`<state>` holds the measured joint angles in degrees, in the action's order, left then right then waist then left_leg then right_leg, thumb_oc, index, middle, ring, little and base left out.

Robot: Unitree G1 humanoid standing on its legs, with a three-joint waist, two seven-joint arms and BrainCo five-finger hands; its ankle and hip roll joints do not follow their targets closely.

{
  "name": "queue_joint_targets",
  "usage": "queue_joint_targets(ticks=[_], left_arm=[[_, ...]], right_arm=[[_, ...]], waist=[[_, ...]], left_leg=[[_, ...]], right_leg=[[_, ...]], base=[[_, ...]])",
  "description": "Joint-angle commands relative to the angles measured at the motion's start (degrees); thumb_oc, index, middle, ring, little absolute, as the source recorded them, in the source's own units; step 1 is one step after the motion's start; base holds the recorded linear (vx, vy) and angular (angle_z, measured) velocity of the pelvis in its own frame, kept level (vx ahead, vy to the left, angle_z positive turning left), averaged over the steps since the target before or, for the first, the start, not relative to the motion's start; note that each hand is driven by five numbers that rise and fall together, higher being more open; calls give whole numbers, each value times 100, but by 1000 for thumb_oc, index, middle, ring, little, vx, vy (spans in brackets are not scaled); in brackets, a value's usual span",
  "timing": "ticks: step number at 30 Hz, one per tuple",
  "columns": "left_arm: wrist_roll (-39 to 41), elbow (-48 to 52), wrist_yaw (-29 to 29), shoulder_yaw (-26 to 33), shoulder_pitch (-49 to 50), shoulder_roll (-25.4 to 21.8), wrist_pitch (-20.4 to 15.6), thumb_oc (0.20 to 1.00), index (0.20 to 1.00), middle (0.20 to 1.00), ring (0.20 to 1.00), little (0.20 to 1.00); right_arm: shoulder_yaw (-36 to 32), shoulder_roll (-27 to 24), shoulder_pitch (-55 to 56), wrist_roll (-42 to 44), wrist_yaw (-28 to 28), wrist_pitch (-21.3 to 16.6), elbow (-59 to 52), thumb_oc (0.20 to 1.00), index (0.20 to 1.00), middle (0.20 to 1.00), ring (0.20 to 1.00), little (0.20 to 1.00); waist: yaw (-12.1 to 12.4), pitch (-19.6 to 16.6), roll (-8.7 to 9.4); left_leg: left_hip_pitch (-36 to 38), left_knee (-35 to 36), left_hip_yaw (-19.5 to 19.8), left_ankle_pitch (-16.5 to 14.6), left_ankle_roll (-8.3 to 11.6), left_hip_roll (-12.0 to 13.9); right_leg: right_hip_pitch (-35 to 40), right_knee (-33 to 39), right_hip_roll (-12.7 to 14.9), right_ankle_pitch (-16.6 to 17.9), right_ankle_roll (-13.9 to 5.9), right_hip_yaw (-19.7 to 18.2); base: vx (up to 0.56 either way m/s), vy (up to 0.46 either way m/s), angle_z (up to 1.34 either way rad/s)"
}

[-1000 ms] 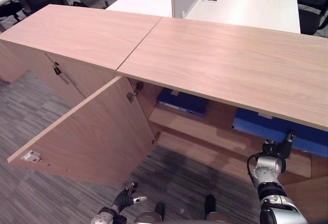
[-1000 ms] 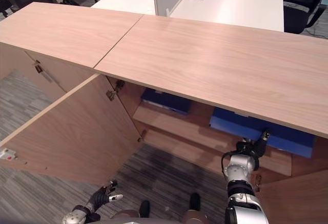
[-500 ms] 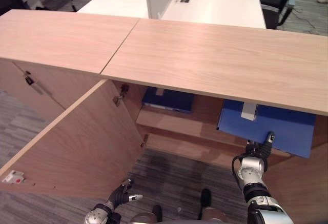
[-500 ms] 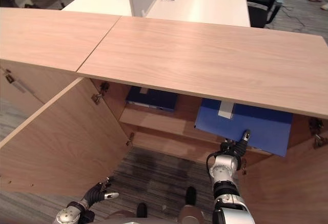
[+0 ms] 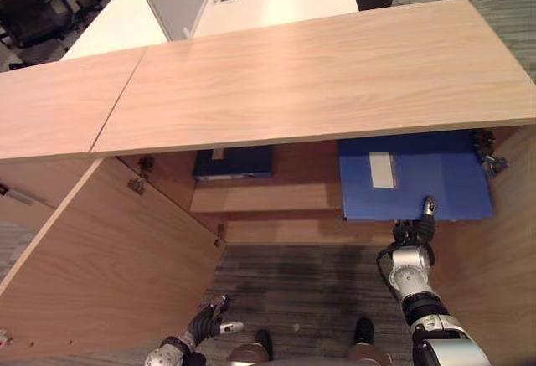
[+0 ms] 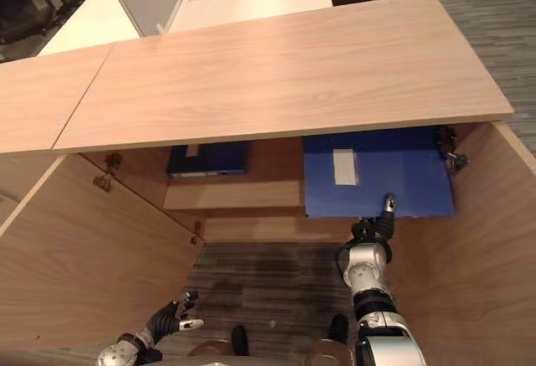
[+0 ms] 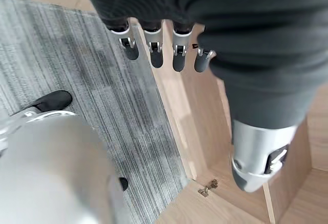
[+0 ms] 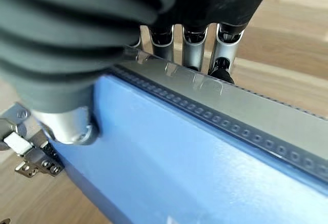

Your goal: Put the empty folder in the office cabinet

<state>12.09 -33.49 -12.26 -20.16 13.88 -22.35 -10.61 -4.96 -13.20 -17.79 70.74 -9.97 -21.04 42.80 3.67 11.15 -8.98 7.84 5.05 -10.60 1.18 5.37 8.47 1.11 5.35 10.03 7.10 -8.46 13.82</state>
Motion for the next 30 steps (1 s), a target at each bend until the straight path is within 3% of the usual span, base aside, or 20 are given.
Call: queue_joint_targets(ticks=[1, 2, 4, 6, 8, 9, 10, 11, 14, 18, 22, 26, 30], left_arm=[[33, 294, -61, 14, 261, -427, -89, 1000, 1000, 1000, 1000, 1000], [35, 304, -64, 16, 273, -430, -83, 1000, 1000, 1000, 1000, 1000], [111, 330, -131, 79, 346, -457, -19, 1000, 1000, 1000, 1000, 1000], [-185, -1009, -73, 186, 114, -279, -49, 1000, 1000, 1000, 1000, 1000], [-234, -1436, -71, 247, -47, -215, -74, 1000, 1000, 1000, 1000, 1000], [-311, -1772, -24, 414, -171, -241, -67, 1000, 1000, 1000, 1000, 1000], [-315, -1792, -22, 415, -183, -235, -78, 1000, 1000, 1000, 1000, 1000], [-292, -1941, -41, 493, -226, -254, -72, 1000, 1000, 1000, 1000, 1000], [-235, -2082, -54, 534, -321, -232, -96, 1000, 1000, 1000, 1000, 1000], [-183, -2201, -85, 581, -363, -198, -89, 1000, 1000, 1000, 1000, 1000], [-100, -2295, -90, 519, -475, -195, -132, 1000, 1000, 1000, 1000, 1000], [-160, -2395, -128, 595, -501, -283, -154, 1000, 1000, 1000, 1000, 1000], [-228, -2438, -168, 699, -508, -416, -171, 1000, 1000, 1000, 1000, 1000]], right_arm=[[-339, 19, -219, -198, 336, -355, -626, 200, 200, 200, 200, 200], [-335, 19, -209, -195, 343, -355, -628, 200, 200, 200, 200, 200], [-302, -8, -125, -193, 401, -322, -584, 200, 200, 200, 200, 200], [-247, 41, -51, -168, 488, -374, -665, 200, 200, 200, 200, 200], [-248, 33, -6, -112, 558, -362, -768, 200, 200, 200, 200, 200], [-223, -16, 97, -140, 656, -339, -889, 200, 200, 200, 200, 200], [-222, -12, 101, -142, 654, -338, -900, 200, 200, 200, 200, 200], [-226, -83, 196, -209, 733, -286, -909, 200, 200, 200, 200, 200], [-210, -154, 159, -168, 755, -268, -884, 200, 200, 200, 200, 200], [-251, -252, 197, -244, 769, -152, -843, 200, 200, 200, 200, 200], [-184, -354, 139, -311, 792, -122, -813, 200, 200, 200, 200, 200], [-192, -331, 94, -295, 893, -62, -750, 200, 200, 200, 200, 200], [-209, -278, 148, -375, 905, -25, -805, 200, 200, 200, 200, 200]], waist=[[106, -110, 410], [96, -110, 396], [36, -84, 313], [-47, -70, 330], [-96, -35, 318], [-125, -13, 309], [-148, 6, 293], [-139, 83, 302], [-181, 164, 344], [-105, 131, 418], [70, 169, 347], [133, 113, 337], [125, 2, 457]], left_leg=[[-49, -14, 276, -333, 8, -208], [-37, -11, 284, -334, 23, -186], [13, -164, 293, -227, 199, 174], [-24, -494, 273, -190, 338, 404], [-93, -741, 263, -180, 418, 535], [-201, -1176, 274, 42, 497, 706], [-226, -1232, 311, 24, 518, 737], [-407, -1774, 468, 375, 575, 796], [-713, -2142, 645, 512, 559, 789], [-1015, -1457, 658, 341, 490, 618], [-1497, -543, 842, 734, 519, 365], [-1540, -239, 640, 859, 492, 348], [-1441, -236, 540, 870, 417, 265]], right_leg=[[-14, -256, 682, -81, -585, -122], [1, -261, 662, -95, -576, -109], [123, -290, 374, -369, -394, -86], [213, -277, 191, -534, -268, -101], [287, -254, 100, -612, -187, -93], [460, -191, -15, -740, -61, -92], [486, -178, -45, -737, -42, -68], [636, -130, -112, -804, 90, -113], [802, -84, -107, -961, 136, -92], [896, -35, -20, -1042, 45, -71], [1021, -35, -66, -1169, -25, -171], [1140, -35, -63, -1290, -98, -223], [1199, -35, 72, -1275, -183, -295]], base=[[48, -177, 10], [52, -250, 9], [39, -298, 4], [40, -262, -3], [44, -177, -4], [35, -124, -10], [88, -208, -10], [36, -107, -11], [113, -67, -10], [141, 72, -3], [155, 101, -3], [217, 170, -17], [210, 183, -12]])
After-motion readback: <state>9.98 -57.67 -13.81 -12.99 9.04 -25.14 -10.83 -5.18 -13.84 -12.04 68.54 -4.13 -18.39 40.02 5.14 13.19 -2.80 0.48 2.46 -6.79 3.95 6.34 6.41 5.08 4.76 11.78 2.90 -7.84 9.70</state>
